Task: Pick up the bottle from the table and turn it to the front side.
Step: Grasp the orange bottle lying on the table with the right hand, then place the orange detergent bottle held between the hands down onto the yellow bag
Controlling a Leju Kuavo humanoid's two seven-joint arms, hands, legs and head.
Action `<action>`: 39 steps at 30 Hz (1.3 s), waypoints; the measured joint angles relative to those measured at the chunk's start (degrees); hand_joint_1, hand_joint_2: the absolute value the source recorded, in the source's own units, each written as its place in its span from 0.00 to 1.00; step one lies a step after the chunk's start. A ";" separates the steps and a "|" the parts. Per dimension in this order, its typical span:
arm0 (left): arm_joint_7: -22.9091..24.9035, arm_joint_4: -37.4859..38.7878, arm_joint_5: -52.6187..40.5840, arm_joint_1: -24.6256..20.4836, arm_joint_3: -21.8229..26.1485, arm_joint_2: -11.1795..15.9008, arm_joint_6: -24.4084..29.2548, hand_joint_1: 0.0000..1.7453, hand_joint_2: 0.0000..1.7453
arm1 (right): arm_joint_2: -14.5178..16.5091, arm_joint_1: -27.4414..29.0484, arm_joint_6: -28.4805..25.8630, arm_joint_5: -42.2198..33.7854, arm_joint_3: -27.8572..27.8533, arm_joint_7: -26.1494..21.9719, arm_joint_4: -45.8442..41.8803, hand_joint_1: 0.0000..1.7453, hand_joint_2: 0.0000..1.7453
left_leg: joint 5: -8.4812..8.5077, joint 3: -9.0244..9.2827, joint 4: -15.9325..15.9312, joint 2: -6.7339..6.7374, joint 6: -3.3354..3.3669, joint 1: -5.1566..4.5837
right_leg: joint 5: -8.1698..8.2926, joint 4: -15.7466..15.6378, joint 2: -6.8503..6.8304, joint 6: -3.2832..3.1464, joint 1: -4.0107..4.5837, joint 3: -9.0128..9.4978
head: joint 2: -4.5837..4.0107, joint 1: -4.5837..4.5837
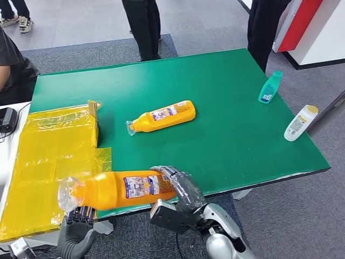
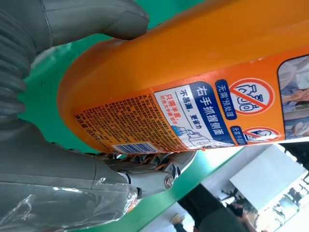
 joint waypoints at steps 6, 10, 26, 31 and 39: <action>0.03 -0.81 -0.03 0.17 -0.40 -0.06 -0.08 0.00 1.00 | 0.08 0.41 -0.34 0.32 1.08 -0.20 1.16 1.00 1.00 | 0.00 0.00 0.00 0.00 0.00 0.00 | 0.00 0.00 0.00 0.00 0.00 0.00 | 0.00 -0.01; -0.25 -1.27 -0.94 0.19 -2.17 0.58 -0.12 0.00 1.00 | 0.08 0.25 -1.17 2.67 1.93 0.34 2.27 1.00 1.00 | 0.00 0.00 0.00 0.00 0.00 0.00 | 0.00 0.00 0.00 0.00 0.00 0.00 | 0.00 -0.01; -2.42 -2.89 -2.15 -1.15 -16.28 8.43 9.74 0.00 1.00 | 0.50 -2.25 -2.53 7.37 7.12 0.28 9.92 1.00 1.00 | 0.00 0.01 0.00 0.01 0.00 0.01 | 0.00 0.00 0.00 -0.01 0.01 0.00 | 0.00 -0.01; -2.62 -2.90 -2.17 -1.19 -17.36 9.33 10.14 0.23 1.00 | 0.50 -2.36 -2.58 7.51 7.49 0.28 10.67 1.00 1.00 | 0.00 0.01 0.00 0.01 0.00 0.00 | 0.00 0.00 0.00 -0.01 0.00 0.00 | 0.00 -0.01; -2.09 -3.64 -5.12 -0.87 -18.04 9.93 15.46 1.00 1.00 | 0.50 -1.77 -2.81 7.11 7.64 0.28 10.69 1.00 1.00 | 0.01 0.01 0.00 0.01 -0.01 0.01 | 0.00 0.00 0.00 -0.01 0.01 0.00 | 0.00 -0.01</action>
